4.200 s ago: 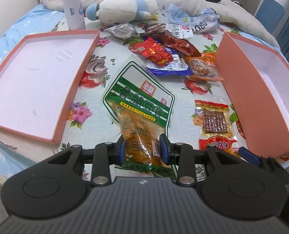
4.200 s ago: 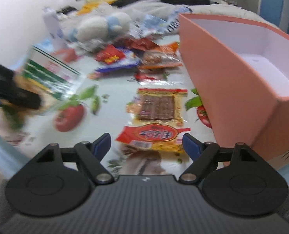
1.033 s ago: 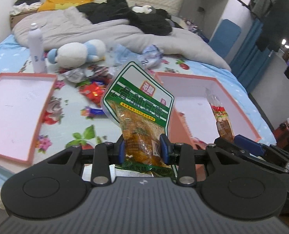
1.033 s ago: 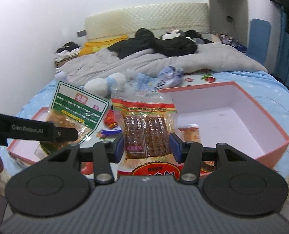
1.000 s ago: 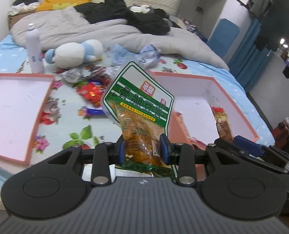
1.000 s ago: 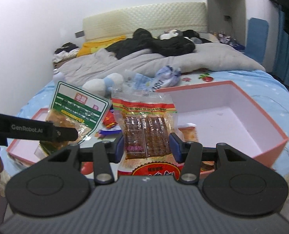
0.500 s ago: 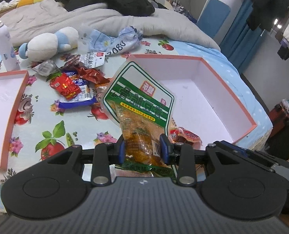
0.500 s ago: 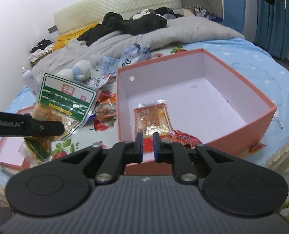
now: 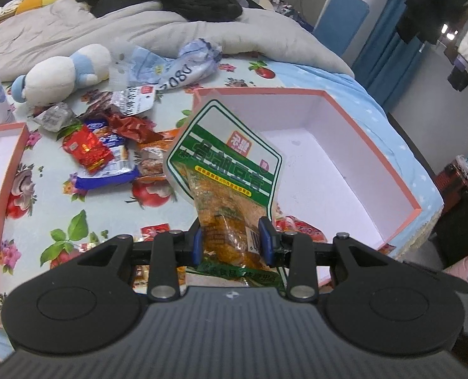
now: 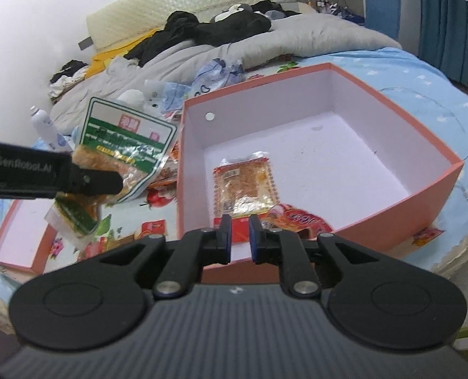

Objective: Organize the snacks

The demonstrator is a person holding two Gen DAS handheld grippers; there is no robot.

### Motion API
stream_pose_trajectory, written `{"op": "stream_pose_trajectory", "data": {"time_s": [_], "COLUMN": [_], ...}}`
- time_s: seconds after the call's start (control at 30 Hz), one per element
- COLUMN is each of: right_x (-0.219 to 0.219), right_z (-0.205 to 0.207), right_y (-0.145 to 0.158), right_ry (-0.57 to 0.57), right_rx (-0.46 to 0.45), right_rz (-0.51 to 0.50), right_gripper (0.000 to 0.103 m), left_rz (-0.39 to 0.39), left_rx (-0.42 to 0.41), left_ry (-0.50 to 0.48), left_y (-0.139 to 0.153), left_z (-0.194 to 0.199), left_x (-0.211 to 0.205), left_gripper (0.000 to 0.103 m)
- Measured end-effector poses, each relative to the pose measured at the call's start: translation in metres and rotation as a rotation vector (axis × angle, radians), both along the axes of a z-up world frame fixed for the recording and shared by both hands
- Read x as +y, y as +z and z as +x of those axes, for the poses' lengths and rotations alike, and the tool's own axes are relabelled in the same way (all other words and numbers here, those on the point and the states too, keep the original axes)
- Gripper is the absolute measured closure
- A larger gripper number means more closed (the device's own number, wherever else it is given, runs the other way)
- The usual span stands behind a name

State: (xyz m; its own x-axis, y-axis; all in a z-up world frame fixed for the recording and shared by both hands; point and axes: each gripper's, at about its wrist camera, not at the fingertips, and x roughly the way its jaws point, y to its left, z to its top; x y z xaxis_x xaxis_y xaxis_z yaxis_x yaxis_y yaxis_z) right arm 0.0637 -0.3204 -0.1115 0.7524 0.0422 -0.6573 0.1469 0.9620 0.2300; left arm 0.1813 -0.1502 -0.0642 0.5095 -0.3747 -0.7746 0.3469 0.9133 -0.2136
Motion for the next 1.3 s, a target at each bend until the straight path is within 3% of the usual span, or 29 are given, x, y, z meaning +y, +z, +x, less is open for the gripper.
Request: {"op": "stream_pose_trajectory", "data": {"time_s": [0.07,0.13,0.17,0.2,0.37,0.63,0.9,1.03,1.3], "right_x": [0.007,0.017,0.022,0.029,0.067,0.105,0.116,0.117,0.113], "right_z": [-0.003,-0.006,-0.008,-0.009,-0.007,0.013,0.046,0.061,0.079], "right_y": [-0.001,-0.002,-0.003,-0.005,-0.016,-0.051,-0.093,-0.109,-0.117], "right_ry": [0.035,0.078,0.102,0.131,0.218,0.184,0.063,-0.010,-0.060], "right_rx": [-0.010,-0.021,-0.022,-0.024,0.007,0.070,0.141,0.186,0.163], "right_rz": [0.017,0.037,0.050,0.065,0.081,0.108,0.177,0.208,0.321], "right_gripper": [0.087,0.078,0.060,0.052,0.053,0.053,0.045,0.045,0.043], "left_rz": [0.003,0.004,0.006,0.011,0.028,0.047,0.032,0.077,0.076], "left_rx": [-0.002,-0.002,0.000,0.001,0.045,0.098,0.109,0.094,0.111], "left_ry": [0.027,0.058,0.080,0.097,0.203,0.247,0.205,0.144,0.120], "left_y": [-0.003,-0.009,-0.013,-0.016,-0.050,-0.095,-0.131,-0.147,-0.163], "left_z": [0.001,0.001,0.001,0.002,0.008,0.027,0.053,0.059,0.066], "left_x": [0.011,0.026,0.036,0.045,0.099,0.151,0.168,0.164,0.169], "left_gripper": [0.063,0.063,0.063,0.063,0.063,0.063,0.063,0.063,0.064]}}
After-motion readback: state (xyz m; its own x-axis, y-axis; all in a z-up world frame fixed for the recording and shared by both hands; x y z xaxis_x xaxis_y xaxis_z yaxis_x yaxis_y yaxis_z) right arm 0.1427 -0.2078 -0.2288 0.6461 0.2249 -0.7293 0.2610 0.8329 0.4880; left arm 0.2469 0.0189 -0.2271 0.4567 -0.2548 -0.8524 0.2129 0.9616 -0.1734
